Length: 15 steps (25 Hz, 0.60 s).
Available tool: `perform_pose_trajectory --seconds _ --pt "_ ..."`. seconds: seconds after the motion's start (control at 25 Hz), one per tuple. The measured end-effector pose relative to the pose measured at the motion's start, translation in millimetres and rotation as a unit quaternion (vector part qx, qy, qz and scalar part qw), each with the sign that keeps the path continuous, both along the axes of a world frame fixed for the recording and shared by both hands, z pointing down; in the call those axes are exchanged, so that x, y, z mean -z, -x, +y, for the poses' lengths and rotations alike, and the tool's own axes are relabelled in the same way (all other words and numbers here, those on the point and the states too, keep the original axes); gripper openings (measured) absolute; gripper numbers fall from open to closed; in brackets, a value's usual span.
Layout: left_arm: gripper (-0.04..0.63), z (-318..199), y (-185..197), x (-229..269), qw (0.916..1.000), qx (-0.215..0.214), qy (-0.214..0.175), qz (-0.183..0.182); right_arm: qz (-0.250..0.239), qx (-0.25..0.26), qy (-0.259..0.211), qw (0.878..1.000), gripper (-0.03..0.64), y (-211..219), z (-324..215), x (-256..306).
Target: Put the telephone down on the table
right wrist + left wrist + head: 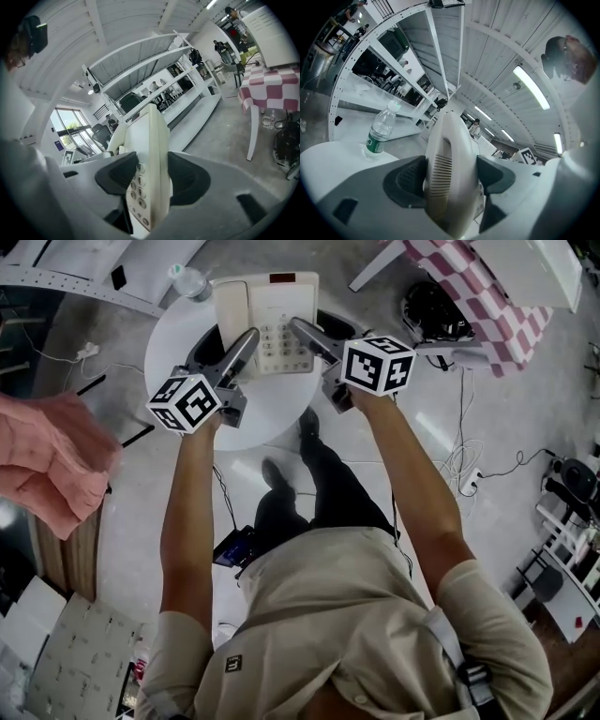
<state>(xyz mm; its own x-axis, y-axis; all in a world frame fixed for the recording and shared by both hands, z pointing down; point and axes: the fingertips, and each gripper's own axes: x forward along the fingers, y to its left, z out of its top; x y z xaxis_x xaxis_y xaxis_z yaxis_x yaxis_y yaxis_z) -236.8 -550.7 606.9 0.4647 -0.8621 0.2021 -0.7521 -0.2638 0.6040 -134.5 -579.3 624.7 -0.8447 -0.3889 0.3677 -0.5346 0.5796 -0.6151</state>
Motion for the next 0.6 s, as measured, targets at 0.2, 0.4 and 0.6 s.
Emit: perform_pose_trajectory --seconds 0.2,0.4,0.6 --pt "0.333 -6 4 -30 0.9998 0.003 0.021 0.002 0.005 0.003 0.023 1.0 0.192 4 -6 -31" --pt "0.333 -9 4 -61 0.9989 0.006 0.046 0.001 0.007 0.009 0.049 0.999 0.193 5 -9 -63" --pt "0.333 -9 4 -91 0.9977 0.009 0.067 0.002 0.01 0.015 0.071 0.997 0.193 5 -9 -94"
